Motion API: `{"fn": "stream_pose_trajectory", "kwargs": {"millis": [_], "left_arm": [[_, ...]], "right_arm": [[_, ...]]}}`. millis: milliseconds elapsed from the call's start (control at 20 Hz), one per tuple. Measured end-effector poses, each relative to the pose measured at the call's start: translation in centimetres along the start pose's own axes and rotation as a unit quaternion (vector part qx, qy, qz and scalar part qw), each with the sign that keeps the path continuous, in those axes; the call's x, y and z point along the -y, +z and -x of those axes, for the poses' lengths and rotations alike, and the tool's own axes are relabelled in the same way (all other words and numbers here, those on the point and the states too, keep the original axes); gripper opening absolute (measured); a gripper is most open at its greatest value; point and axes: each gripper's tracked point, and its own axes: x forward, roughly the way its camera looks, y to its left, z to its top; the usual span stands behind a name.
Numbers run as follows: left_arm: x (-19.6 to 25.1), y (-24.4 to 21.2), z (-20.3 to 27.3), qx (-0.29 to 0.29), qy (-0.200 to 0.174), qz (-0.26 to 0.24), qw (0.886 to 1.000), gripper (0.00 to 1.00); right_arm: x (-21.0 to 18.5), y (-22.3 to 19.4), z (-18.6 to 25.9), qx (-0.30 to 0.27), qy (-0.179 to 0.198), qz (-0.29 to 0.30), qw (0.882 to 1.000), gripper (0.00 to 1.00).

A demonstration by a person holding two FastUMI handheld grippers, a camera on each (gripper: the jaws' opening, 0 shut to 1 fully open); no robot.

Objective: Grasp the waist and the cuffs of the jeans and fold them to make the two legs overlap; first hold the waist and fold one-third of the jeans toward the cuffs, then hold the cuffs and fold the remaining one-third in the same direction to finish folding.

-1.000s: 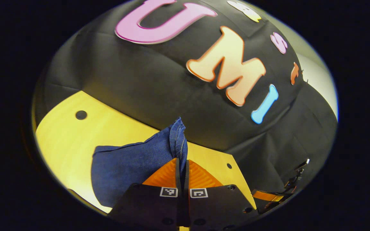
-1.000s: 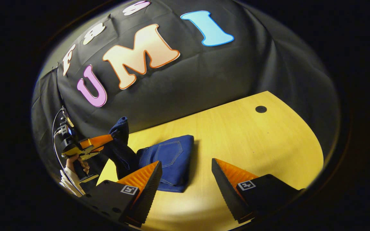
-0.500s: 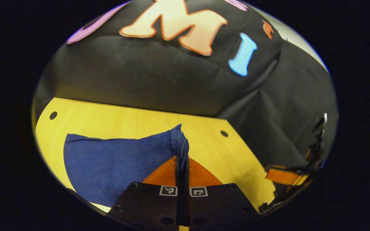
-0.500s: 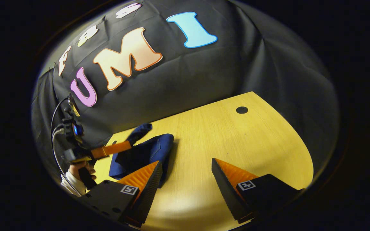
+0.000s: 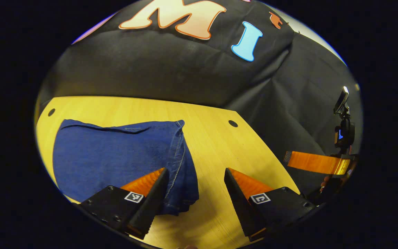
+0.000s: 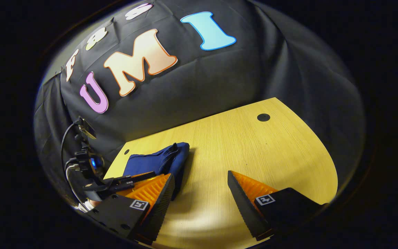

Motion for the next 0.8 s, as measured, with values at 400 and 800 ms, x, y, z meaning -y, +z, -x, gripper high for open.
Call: {"fn": "stream_pose_trajectory", "kwargs": {"millis": [400, 800], "left_arm": [[-7.4, 1.1, 12.2, 0.05, 0.091, 0.003, 0.995, 0.95], [-14.4, -2.2, 21.7, 0.055, 0.165, 0.025, 0.984, 0.95]], "right_arm": [[-6.5, -1.7, 1.7, 0.009, 0.014, 0.04, 0.999, 0.96], [-12.0, -4.4, 4.4, 0.021, 0.024, 0.064, 0.997, 0.96]]}}
